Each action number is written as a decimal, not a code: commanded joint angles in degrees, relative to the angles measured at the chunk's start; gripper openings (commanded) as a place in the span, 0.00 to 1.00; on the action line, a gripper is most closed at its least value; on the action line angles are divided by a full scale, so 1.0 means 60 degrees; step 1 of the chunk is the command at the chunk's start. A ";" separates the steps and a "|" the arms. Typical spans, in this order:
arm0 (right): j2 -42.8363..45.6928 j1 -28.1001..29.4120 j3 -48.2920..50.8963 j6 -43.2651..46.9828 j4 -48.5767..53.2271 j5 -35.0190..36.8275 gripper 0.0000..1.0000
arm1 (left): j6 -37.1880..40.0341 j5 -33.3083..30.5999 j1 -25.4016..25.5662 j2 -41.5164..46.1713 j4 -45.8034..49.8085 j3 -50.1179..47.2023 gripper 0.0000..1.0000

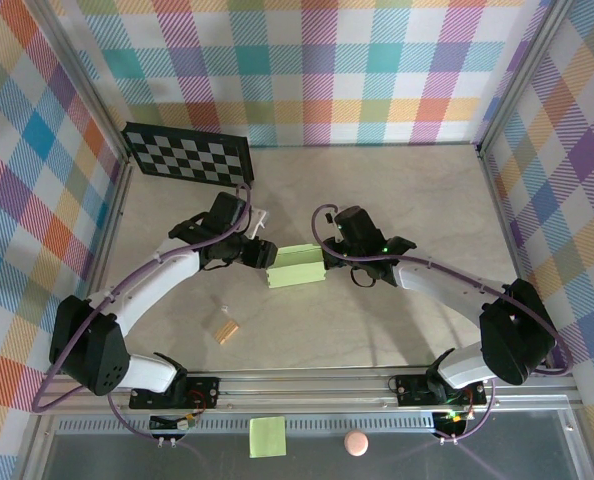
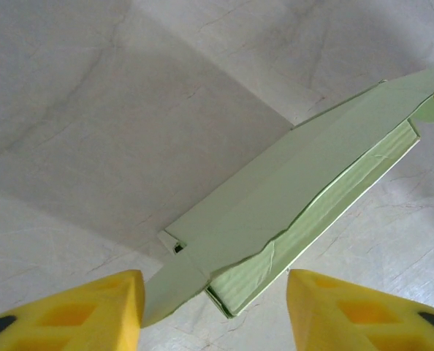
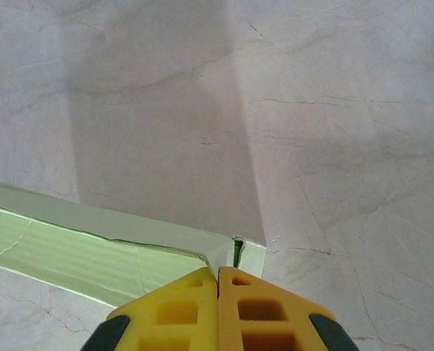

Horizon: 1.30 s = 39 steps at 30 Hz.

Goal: Fold the paper box

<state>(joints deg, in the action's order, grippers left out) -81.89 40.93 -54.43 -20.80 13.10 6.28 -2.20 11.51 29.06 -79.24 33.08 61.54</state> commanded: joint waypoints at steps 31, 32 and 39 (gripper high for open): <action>-0.0151 0.0300 -0.0171 -0.0318 0.0727 0.0059 0.03 | -0.3442 -0.0221 0.0176 -0.0171 -0.0356 -0.0210 0.14; -0.0139 0.0306 -0.0157 -0.0349 0.0726 0.0073 0.03 | -0.3360 -0.0223 0.0241 -0.0157 -0.0402 -0.0274 0.15; 0.0010 0.0351 0.0032 -0.0458 0.0736 0.0198 0.02 | -0.2778 -0.0694 0.0666 0.0045 -0.0599 -0.0800 0.17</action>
<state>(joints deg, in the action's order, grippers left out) -81.91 42.11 -54.98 -22.13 14.31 8.60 -19.94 7.35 31.44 -79.09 29.26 59.16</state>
